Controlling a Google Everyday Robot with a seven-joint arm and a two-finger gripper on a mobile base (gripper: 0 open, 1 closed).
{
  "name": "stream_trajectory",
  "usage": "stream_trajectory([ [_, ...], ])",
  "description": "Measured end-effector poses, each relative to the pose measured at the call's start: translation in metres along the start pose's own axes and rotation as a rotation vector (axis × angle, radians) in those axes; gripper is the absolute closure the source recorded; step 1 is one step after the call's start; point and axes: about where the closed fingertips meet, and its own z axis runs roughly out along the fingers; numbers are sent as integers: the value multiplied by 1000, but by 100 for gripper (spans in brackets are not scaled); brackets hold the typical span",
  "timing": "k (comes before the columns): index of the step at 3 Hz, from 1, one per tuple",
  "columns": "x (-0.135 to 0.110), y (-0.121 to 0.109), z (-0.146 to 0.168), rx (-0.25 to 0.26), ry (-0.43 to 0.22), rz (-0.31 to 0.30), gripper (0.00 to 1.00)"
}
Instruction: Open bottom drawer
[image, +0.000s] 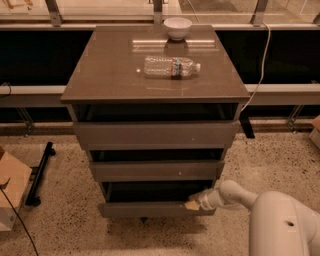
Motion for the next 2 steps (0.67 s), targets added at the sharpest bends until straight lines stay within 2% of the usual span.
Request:
stream_trajectory([
  [1, 6, 3, -5, 6, 11, 9, 0],
  [2, 6, 3, -5, 6, 11, 9, 0],
])
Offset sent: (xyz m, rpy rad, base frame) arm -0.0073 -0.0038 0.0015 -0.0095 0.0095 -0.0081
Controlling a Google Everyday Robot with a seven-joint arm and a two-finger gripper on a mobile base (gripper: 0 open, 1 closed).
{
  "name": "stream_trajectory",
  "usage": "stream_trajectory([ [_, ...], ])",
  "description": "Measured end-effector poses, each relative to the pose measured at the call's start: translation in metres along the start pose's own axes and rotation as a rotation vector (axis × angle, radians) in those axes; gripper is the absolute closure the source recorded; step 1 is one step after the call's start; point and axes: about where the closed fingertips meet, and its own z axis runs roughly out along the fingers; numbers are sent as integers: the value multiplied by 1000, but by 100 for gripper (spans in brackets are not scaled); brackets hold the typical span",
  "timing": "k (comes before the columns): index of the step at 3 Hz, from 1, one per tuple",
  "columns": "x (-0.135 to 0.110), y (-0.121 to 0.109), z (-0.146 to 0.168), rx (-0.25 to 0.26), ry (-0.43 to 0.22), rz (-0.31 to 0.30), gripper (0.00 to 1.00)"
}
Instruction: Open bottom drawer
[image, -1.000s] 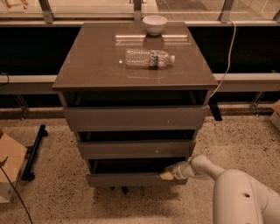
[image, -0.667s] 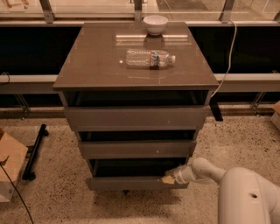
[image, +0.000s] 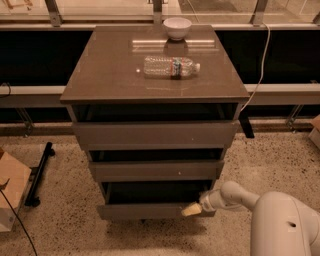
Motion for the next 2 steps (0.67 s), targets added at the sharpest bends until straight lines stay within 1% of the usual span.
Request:
stream_trajectory([
  [1, 1, 1, 3, 0, 15, -14, 0],
  [2, 11, 7, 12, -13, 87, -87, 0],
])
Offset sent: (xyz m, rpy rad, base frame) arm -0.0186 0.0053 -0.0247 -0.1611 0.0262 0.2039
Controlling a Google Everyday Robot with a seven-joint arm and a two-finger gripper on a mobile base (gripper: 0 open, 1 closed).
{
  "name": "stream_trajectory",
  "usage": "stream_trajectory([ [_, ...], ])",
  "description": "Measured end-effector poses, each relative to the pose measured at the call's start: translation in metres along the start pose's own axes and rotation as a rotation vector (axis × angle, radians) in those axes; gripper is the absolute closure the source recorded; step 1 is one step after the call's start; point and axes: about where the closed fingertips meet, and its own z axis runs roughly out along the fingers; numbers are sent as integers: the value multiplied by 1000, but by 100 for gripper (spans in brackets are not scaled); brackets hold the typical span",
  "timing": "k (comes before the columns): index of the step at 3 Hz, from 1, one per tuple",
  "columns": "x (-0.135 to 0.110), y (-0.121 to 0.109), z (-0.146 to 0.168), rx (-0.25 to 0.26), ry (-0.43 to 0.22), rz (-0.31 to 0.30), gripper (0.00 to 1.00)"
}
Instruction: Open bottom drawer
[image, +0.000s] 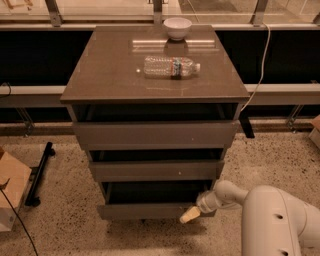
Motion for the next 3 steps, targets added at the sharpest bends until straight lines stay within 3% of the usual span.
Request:
stream_trajectory([
  [1, 9, 11, 5, -21, 55, -70, 0],
  [2, 18, 25, 13, -69, 110, -141, 16],
  [3, 31, 37, 15, -116, 152, -178, 39],
])
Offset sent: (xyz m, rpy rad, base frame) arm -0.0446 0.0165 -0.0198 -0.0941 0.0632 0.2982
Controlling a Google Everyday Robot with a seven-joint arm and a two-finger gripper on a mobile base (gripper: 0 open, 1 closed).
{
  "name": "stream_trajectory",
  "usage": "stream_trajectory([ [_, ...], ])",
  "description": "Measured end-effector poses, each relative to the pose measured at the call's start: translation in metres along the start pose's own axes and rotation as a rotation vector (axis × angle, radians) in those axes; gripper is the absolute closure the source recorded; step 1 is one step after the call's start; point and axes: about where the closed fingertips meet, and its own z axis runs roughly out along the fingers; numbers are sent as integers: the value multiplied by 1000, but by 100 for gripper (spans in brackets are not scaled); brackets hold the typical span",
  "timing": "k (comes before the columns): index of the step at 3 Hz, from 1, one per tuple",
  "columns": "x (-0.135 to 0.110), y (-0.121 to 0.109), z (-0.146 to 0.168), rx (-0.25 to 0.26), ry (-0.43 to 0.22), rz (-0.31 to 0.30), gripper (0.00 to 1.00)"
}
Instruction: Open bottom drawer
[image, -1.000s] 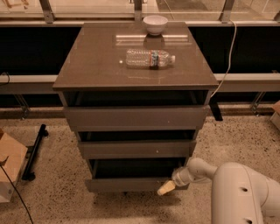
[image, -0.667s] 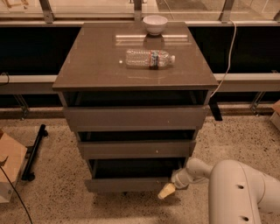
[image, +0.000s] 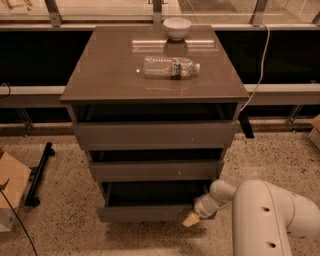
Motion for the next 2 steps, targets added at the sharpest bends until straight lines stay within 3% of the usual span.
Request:
stream_trajectory([
  [1, -1, 2, -3, -3, 2, -1, 61],
  [2, -1, 3, -4, -4, 2, 0, 61],
])
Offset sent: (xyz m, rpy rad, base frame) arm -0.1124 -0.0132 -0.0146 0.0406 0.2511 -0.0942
